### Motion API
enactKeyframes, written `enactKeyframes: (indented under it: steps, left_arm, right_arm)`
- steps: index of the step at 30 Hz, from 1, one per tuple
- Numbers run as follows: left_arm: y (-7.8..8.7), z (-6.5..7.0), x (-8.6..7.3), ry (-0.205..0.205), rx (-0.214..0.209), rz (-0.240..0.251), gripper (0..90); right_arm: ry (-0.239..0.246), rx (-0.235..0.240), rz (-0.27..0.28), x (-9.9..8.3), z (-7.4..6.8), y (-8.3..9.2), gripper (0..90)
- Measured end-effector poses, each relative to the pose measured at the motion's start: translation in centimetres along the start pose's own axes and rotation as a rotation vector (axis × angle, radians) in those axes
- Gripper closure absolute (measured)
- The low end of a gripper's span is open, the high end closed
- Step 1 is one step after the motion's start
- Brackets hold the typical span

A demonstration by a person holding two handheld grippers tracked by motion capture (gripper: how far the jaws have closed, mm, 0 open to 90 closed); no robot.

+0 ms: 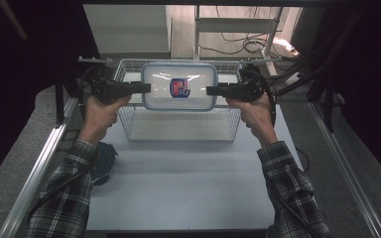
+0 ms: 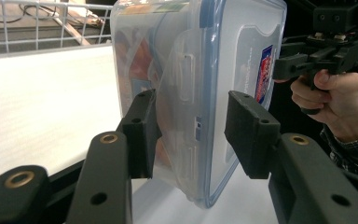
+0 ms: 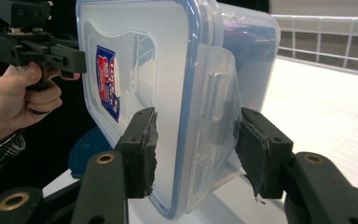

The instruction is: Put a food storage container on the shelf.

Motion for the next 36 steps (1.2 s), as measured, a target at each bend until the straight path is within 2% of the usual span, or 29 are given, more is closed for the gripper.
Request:
enactKeyframes:
  steps: [4,10,15,17,22,27,29,31,33,36]
  left_arm:
    - [-0.8,-0.7,0.4,0.016,0.005,-0.007,54.1]
    - [-1.4,-1.8,0.6,0.037,0.022,-0.010,53.1]
    - [-1.6,-1.9,0.9,0.038,0.039,-0.012,52.5]
    - [-1.7,-1.9,1.0,0.028,0.054,-0.018,51.3]
    - [-2.0,-2.0,0.9,-0.006,0.087,-0.036,47.1]
    - [-2.5,-2.7,0.3,-0.043,0.150,-0.080,40.9]
    - [-2.7,-3.0,0.1,-0.062,0.176,-0.096,44.8]
    - [-2.8,-3.0,0.1,-0.055,0.173,-0.091,43.4]
    - [-2.9,-3.2,-0.2,-0.060,0.186,-0.118,43.0]
    - [-3.2,-3.4,-0.7,-0.101,0.232,-0.146,46.5]
  right_arm:
    - [-0.023,-0.014,-0.002,0.1,1.3,-0.4,48.9]
    - [-0.028,-0.024,-0.022,0.0,1.9,-1.1,48.5]
    - [-0.041,-0.025,-0.019,0.0,2.4,-1.4,47.9]
    - [-0.042,-0.029,-0.013,0.0,2.5,-1.5,46.8]
    - [-0.002,-0.076,-0.034,0.1,2.4,-2.0,40.7]
    - [-0.002,-0.073,-0.045,-0.1,2.3,-2.1,40.0]
    - [-0.002,-0.074,-0.049,-0.2,2.4,-2.1,38.9]
    - [-0.007,-0.076,-0.057,-0.4,2.4,-2.2,36.1]
    - [-0.013,-0.076,-0.055,-0.5,2.5,-2.2,35.5]
    - [-0.019,-0.090,-0.061,-0.5,2.8,-2.2,33.4]
Point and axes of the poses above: each handheld gripper's, and its own axes: y roughly backward along the jaws, x roughly out of its top, z roughly to its right, the point moved 10 cm from there along -y, roughly forward along the jaws, and after that the axes turned 14 degrees about y, right-handed, at the moved point
